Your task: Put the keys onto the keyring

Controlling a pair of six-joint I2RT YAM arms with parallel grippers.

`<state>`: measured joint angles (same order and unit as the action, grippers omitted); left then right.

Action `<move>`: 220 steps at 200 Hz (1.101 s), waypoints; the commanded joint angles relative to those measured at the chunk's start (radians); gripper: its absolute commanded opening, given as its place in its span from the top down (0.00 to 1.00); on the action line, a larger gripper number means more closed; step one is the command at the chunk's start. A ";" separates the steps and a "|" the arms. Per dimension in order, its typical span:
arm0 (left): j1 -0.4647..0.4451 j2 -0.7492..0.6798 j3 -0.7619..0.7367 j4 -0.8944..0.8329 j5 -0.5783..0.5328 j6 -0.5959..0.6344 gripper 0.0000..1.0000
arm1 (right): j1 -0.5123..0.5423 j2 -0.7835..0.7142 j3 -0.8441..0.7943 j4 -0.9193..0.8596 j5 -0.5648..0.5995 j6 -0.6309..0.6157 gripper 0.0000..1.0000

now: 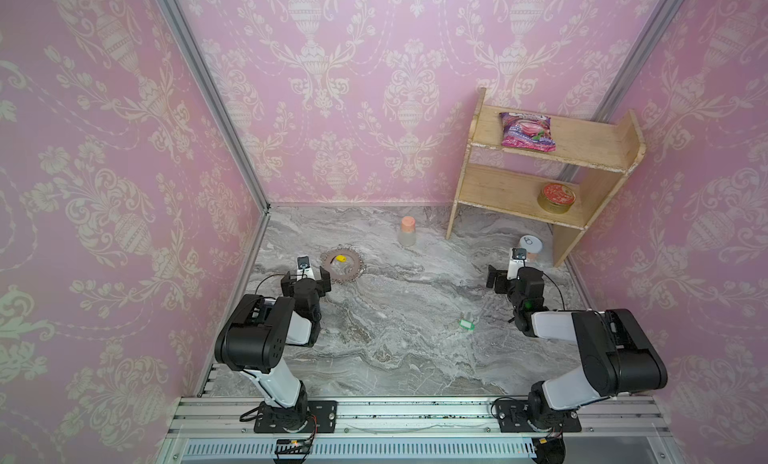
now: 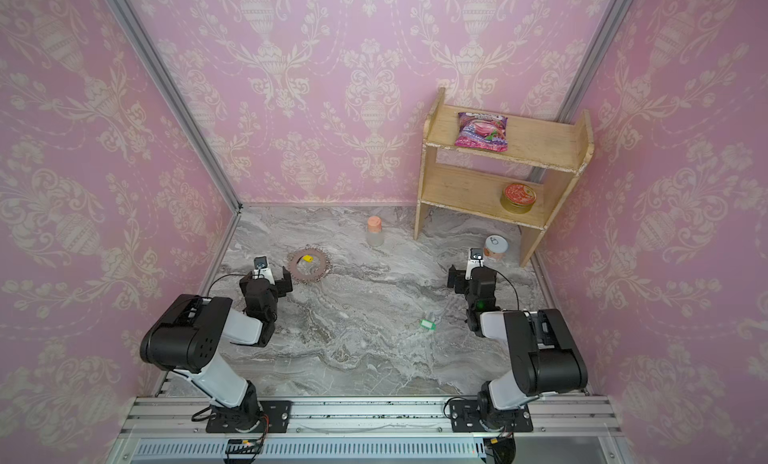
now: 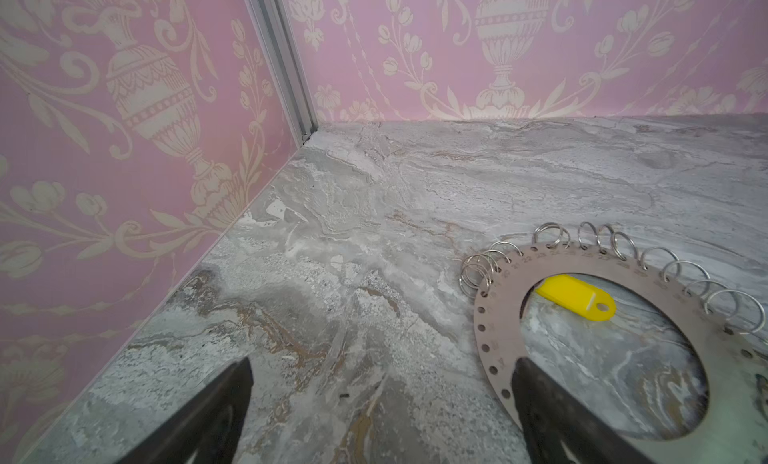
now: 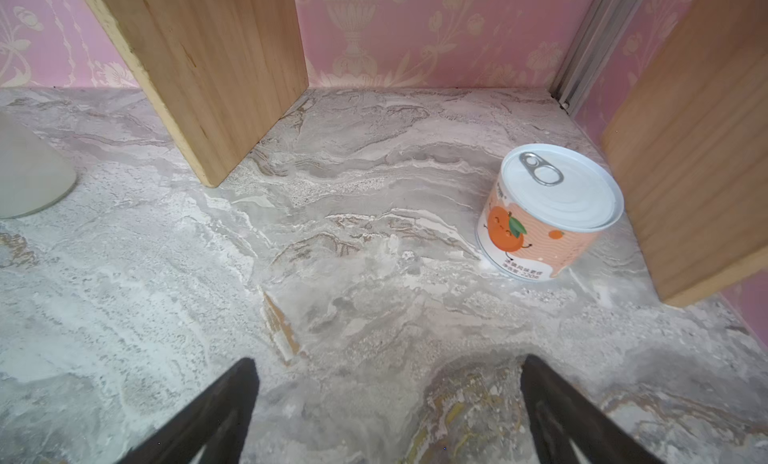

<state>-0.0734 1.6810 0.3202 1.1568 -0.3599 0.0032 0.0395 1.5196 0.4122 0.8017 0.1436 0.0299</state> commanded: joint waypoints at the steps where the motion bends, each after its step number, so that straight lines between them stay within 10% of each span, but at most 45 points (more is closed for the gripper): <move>1: 0.009 -0.023 -0.003 -0.027 0.022 0.014 0.01 | -0.003 -0.025 -0.015 -0.006 -0.015 0.023 0.00; 153: 0.009 -0.040 -0.016 -0.005 0.027 0.023 0.01 | -0.002 -0.026 -0.016 0.000 -0.018 0.021 0.00; 182: -0.030 -0.241 0.077 -0.359 0.002 0.059 0.01 | 0.008 -0.173 0.217 -0.542 -0.033 0.056 0.00; 220: -0.039 -0.287 0.383 -0.972 0.143 0.026 0.01 | 0.094 -0.220 0.345 -0.803 -0.069 0.086 0.00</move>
<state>-0.1005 1.3952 0.5606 0.6189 -0.3210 0.0296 0.0784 1.3231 0.7044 0.2783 0.1017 0.0795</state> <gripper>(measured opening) 0.994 0.998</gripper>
